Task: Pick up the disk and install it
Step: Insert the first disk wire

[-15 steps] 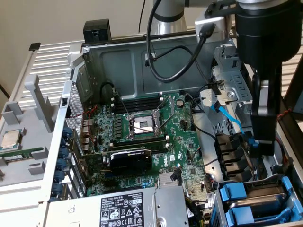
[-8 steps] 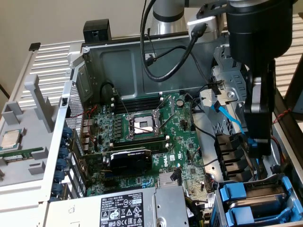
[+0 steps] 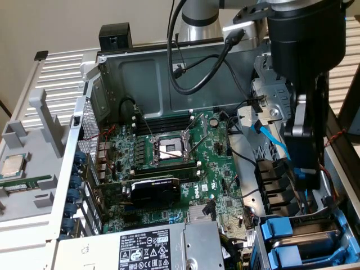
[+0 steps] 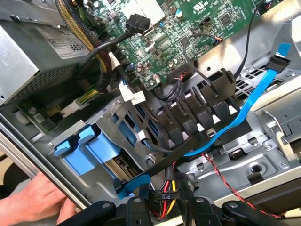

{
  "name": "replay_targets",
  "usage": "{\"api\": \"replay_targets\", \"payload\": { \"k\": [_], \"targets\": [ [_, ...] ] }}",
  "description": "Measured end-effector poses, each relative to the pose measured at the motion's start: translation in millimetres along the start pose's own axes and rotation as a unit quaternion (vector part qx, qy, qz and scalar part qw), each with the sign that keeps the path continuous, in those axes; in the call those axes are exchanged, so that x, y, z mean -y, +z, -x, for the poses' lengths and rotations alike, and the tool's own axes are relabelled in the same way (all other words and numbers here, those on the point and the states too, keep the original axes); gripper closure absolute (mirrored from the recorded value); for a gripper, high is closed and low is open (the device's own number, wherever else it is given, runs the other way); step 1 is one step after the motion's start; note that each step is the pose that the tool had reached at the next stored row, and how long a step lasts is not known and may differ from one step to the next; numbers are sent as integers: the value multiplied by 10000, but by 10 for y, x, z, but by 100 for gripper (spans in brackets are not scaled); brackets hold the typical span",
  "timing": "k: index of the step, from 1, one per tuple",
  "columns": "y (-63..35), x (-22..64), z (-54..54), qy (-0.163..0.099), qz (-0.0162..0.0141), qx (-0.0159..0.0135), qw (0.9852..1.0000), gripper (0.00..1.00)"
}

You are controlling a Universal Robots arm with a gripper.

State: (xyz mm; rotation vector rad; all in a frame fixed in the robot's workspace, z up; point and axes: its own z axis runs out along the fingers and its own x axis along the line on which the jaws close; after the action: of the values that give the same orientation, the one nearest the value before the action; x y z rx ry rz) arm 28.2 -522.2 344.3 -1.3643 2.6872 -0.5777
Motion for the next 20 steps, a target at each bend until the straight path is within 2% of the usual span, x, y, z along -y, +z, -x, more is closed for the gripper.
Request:
{"api": "replay_targets", "payload": {
  "k": [2,5,11,17,20],
  "targets": [
    [4,-3,2,86,10,-33,10000,65],
    [6,-7,11,172,19,-66,9998,65],
    [11,0,61,234,26,-90,9997,65],
    [28,7,77,391,42,-155,9991,65],
    [40,22,103,415,46,-164,9990,65]
  ]
}}
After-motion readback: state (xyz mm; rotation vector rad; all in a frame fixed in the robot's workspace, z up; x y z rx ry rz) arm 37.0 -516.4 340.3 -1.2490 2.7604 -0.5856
